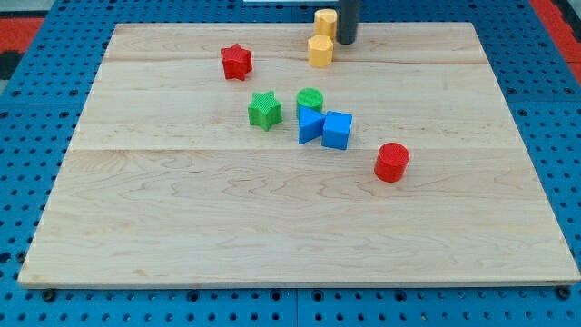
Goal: Make a triangle using a red star and yellow blocks
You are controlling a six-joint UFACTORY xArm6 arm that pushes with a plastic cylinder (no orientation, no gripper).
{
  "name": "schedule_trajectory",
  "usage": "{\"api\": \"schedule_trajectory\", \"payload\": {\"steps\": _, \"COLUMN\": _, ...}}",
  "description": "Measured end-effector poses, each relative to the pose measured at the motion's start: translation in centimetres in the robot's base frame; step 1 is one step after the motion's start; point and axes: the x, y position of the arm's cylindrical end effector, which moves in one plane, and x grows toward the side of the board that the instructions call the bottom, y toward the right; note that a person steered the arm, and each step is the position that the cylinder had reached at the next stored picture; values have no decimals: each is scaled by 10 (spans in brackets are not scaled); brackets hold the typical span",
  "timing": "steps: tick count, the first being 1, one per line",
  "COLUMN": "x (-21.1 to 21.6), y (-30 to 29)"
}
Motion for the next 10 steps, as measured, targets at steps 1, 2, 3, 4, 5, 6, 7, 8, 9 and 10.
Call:
{"api": "schedule_trajectory", "payload": {"steps": 1, "x": -23, "y": 29}}
{"api": "schedule_trajectory", "payload": {"steps": 2, "x": -37, "y": 29}}
{"api": "schedule_trajectory", "payload": {"steps": 3, "x": -37, "y": 26}}
{"api": "schedule_trajectory", "payload": {"steps": 4, "x": -36, "y": -28}}
{"api": "schedule_trajectory", "payload": {"steps": 5, "x": -13, "y": -72}}
{"api": "schedule_trajectory", "payload": {"steps": 6, "x": 21, "y": -100}}
{"api": "schedule_trajectory", "payload": {"steps": 7, "x": 21, "y": -133}}
{"api": "schedule_trajectory", "payload": {"steps": 8, "x": -6, "y": -150}}
{"api": "schedule_trajectory", "payload": {"steps": 9, "x": -36, "y": -150}}
{"api": "schedule_trajectory", "payload": {"steps": 10, "x": -37, "y": -144}}
